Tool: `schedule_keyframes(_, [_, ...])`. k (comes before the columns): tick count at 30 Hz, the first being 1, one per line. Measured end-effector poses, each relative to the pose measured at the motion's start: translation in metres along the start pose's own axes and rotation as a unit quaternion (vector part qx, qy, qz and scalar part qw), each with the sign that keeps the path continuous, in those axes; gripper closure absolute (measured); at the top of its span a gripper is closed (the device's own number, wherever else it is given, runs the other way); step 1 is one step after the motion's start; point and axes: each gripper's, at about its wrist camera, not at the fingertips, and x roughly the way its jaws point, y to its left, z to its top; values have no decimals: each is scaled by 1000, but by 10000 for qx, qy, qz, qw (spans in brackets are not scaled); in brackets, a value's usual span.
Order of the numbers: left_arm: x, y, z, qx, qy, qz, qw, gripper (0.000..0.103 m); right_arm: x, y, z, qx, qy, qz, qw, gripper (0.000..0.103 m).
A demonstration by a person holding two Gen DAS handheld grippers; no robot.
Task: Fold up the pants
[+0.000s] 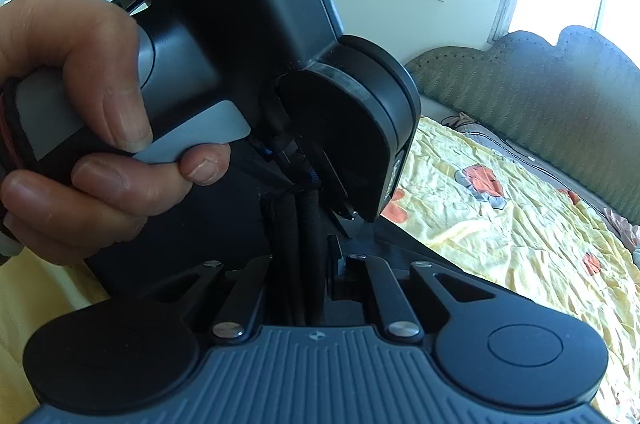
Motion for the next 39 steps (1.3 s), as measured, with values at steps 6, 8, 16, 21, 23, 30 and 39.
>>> schedule_keyframes(6, [-2,8,-2,18,-38,102,9999,96,-2,-4,-1,-59,-5,96,9999,95])
schedule_keyframes(8, [-2,11,-3,9,-37,116,9999,95,-3,-5,-3,-82,2,115,9999,95])
schedule_keyframes(16, [1,21,-5,-133,41,136,9998,94,-5,-13,-7,-149,88,172,9997,95])
schedule_keyframes(21, [1,25,-6,-175,53,162,9997,91,-7,-19,-10,-176,130,177,9996,95])
schedule_keyframes(23, [2,27,-6,-191,60,190,9996,88,-7,-20,-12,-202,167,178,9995,95])
schedule_keyframes(30, [0,36,-6,-287,30,276,9992,79,-10,-21,-15,-253,288,123,9992,94])
schedule_keyframes(39, [-19,68,-5,-412,-205,1096,9929,62,-4,-24,-11,-77,398,122,9991,92])
